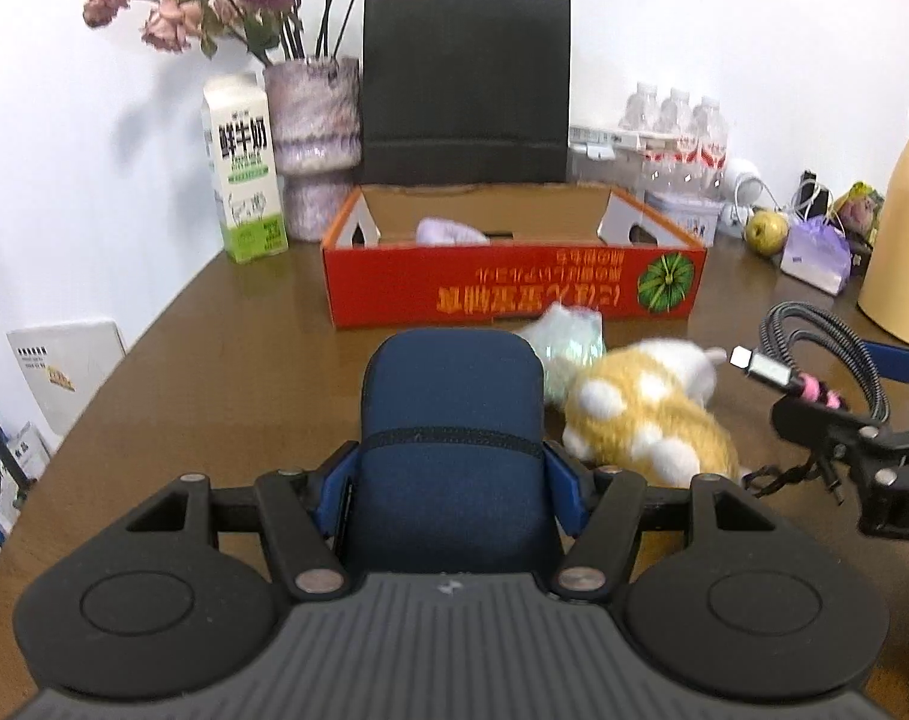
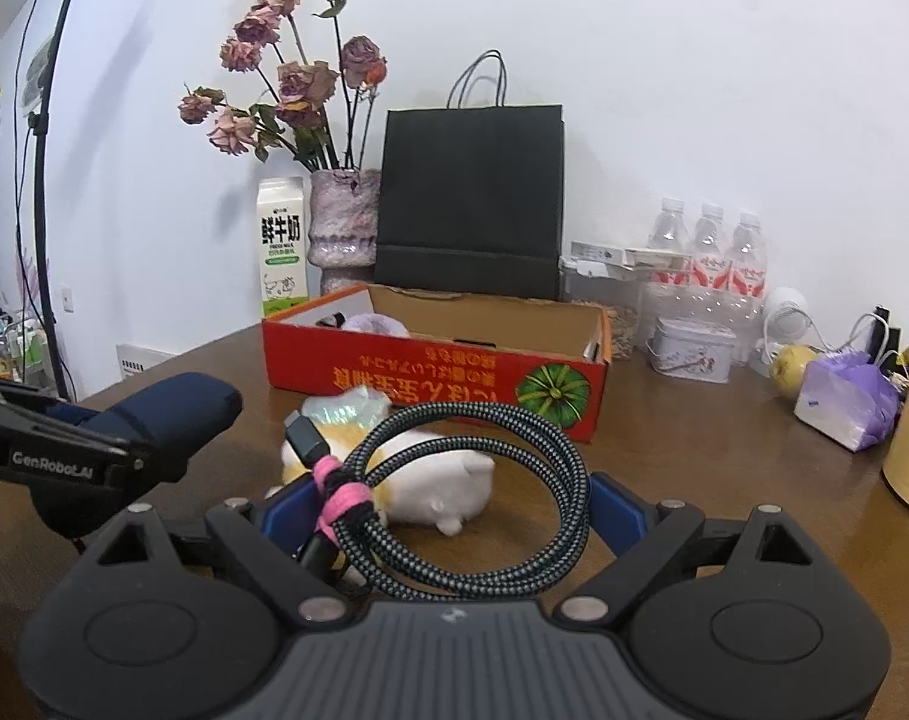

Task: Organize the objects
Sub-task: 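Carry the navy case with the left gripper while the right gripper carries the cable over the box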

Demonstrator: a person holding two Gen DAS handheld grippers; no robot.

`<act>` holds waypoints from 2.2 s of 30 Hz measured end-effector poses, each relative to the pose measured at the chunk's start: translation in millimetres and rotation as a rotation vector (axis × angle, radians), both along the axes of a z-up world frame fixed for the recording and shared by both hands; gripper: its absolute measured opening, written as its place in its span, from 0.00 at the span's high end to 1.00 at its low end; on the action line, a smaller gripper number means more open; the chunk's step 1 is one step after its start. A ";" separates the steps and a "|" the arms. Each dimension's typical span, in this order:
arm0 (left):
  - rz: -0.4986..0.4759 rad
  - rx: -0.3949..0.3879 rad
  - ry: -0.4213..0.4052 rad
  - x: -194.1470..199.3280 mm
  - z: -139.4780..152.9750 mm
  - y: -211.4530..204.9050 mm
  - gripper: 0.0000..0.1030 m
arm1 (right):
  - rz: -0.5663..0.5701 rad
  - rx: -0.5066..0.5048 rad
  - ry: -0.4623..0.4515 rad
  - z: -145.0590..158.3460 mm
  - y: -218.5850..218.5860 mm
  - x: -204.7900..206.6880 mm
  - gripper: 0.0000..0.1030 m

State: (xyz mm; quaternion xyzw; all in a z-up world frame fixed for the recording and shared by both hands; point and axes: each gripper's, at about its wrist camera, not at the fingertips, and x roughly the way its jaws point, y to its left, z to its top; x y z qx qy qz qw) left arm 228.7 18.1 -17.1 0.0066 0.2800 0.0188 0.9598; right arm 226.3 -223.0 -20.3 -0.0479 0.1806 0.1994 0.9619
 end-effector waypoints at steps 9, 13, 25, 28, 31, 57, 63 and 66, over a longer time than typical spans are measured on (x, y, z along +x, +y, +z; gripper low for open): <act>0.024 -0.009 -0.072 14.1 17.7 0.0 0.37 | 0.011 -0.005 -0.011 16.2 22.4 17.7 0.10; 0.038 -0.017 -0.104 22.7 24.9 -0.8 0.37 | 0.003 0.002 -0.005 21.0 28.0 28.9 0.10; 0.069 -0.032 -0.151 55.5 34.0 -4.3 0.37 | -0.027 0.023 -0.018 39.9 39.3 65.4 0.10; 0.086 -0.042 -0.158 65.0 34.4 -2.0 0.37 | -0.032 0.037 -0.018 42.0 41.4 76.3 0.10; 0.095 -0.044 -0.167 73.5 35.3 -1.1 0.37 | -0.039 0.047 -0.015 42.6 43.5 87.0 0.10; 0.098 -0.062 -0.204 155.4 48.3 9.9 0.37 | -0.056 0.049 -0.007 43.7 59.5 169.2 0.10; 0.086 -0.071 -0.204 180.6 48.5 11.5 0.37 | -0.067 0.043 -0.008 42.9 62.5 193.9 0.10; 0.075 -0.074 -0.203 192.2 48.3 11.8 0.37 | -0.070 0.039 -0.006 41.5 63.1 207.8 0.10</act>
